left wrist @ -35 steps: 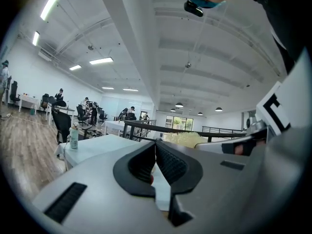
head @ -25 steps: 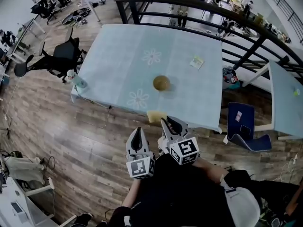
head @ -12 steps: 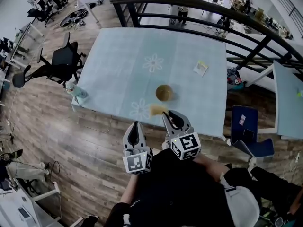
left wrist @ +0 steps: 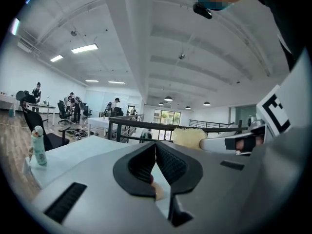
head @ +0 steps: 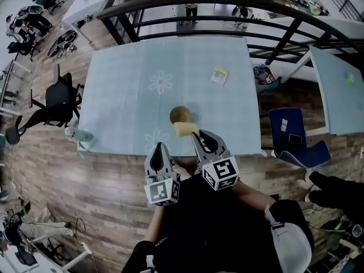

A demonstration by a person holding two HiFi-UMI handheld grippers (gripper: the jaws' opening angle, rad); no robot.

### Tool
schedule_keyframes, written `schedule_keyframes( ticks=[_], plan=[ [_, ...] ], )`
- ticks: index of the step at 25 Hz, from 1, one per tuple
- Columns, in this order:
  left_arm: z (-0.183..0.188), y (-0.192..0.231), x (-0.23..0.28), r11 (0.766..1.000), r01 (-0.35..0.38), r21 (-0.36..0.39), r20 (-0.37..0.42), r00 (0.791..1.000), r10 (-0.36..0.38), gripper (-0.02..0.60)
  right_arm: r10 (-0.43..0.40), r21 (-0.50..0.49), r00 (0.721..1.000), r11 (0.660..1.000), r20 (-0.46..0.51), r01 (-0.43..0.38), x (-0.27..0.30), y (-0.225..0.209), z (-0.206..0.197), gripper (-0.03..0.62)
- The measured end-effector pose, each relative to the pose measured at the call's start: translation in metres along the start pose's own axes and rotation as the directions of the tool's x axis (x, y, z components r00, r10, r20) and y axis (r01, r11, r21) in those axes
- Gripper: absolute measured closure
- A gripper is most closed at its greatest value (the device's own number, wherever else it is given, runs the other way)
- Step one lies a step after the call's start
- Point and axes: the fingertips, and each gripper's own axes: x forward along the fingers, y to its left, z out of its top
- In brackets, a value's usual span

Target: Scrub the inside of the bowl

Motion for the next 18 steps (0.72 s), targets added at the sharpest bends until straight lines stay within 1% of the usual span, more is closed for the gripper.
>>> schedule_keyframes(
  ticks=[4,8,13,16,18],
  plan=[
    [-0.003,-0.014,0.026,0.994,0.112,-0.014,-0.024,0.993,-0.112,0.567,-0.096,0.024,0.995,0.995,0.02,0.095,0.001,-0.017,0.005,0.531],
    [-0.012,-0.027,0.045,0.976,0.217,-0.029,-0.061,0.974,-0.219,0.567,-0.2,0.046,0.98,0.979,0.011,0.199,0.003,-0.034,0.003,0.531],
    [-0.027,-0.02,0.079,0.947,0.32,-0.023,-0.133,0.938,-0.321,0.567,-0.318,0.08,0.948,0.944,-0.028,0.319,0.004,-0.046,-0.004,0.531],
    [-0.043,-0.01,0.098,0.932,0.36,-0.036,-0.192,0.913,-0.36,0.567,-0.378,0.097,0.924,0.919,-0.061,0.382,0.008,-0.048,-0.012,0.531],
    [-0.048,-0.001,0.108,0.922,0.385,-0.04,-0.213,0.898,-0.384,0.567,-0.41,0.103,0.909,0.904,-0.072,0.415,0.014,-0.046,-0.012,0.531]
  ],
)
